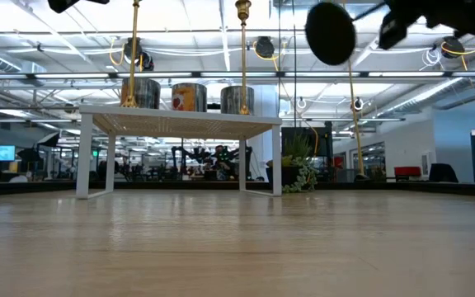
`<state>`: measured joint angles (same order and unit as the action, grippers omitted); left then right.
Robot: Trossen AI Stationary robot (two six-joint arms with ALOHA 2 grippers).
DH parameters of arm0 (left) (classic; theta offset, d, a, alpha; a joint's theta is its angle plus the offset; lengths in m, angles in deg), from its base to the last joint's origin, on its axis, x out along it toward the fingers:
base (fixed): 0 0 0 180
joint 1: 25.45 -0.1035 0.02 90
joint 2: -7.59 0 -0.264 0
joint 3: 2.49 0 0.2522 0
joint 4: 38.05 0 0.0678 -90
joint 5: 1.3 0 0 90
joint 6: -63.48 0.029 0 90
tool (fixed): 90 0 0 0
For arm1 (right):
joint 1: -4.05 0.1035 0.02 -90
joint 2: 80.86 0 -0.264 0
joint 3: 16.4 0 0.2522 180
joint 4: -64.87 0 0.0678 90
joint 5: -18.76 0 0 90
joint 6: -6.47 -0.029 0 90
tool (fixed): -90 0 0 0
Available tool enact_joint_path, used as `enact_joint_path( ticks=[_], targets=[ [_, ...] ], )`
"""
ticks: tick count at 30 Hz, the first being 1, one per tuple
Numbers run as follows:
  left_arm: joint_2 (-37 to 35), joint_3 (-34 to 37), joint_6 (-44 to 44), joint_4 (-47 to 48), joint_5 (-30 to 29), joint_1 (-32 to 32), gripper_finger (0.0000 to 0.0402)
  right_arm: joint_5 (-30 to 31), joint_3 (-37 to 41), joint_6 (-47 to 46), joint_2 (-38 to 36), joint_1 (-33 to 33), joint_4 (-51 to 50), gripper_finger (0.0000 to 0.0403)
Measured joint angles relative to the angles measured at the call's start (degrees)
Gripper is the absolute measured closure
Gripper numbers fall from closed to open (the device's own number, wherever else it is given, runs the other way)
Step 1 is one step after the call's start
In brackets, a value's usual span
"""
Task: Pick & Place candle stick holders
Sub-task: Put the black candle holder on the shelf
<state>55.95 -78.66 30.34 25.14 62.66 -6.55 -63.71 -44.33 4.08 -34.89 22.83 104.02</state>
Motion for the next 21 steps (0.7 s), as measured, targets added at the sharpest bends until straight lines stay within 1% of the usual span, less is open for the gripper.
enact_joint_path(
  ticks=[5, 8, 11, 17, 21],
  targets=[
    [0.0, 0.0, 0.0, 0.0, 0.0, 0.0, 0.0249, 0.0, -7.7, 0.6, 7.2, -1.5, -5.2, 0.0324],
    [0.0, 0.0, -0.1, 0.0, 0.0, 0.0, 0.0249, 0.0, -11.7, -0.6, 11.5, -2.3, -9.1, 0.0331],
    [0.0, 0.0, -0.1, 0.0, 0.0, 0.0, 0.0249, 0.0, -14.6, -2.6, 15.7, -2.8, -10.2, 0.0332],
    [0.0, 0.0, -0.2, 0.0, 0.0, 0.0, 0.0250, 0.0, -17.9, -5.7, 24.0, -3.5, -11.5, 0.0320],
    [0.6, 0.0, -0.2, 0.1, 0.1, 0.0, 0.0250, 0.0, -18.9, -7.8, 29.1, -4.3, -11.3, 0.0325]
  ],
)
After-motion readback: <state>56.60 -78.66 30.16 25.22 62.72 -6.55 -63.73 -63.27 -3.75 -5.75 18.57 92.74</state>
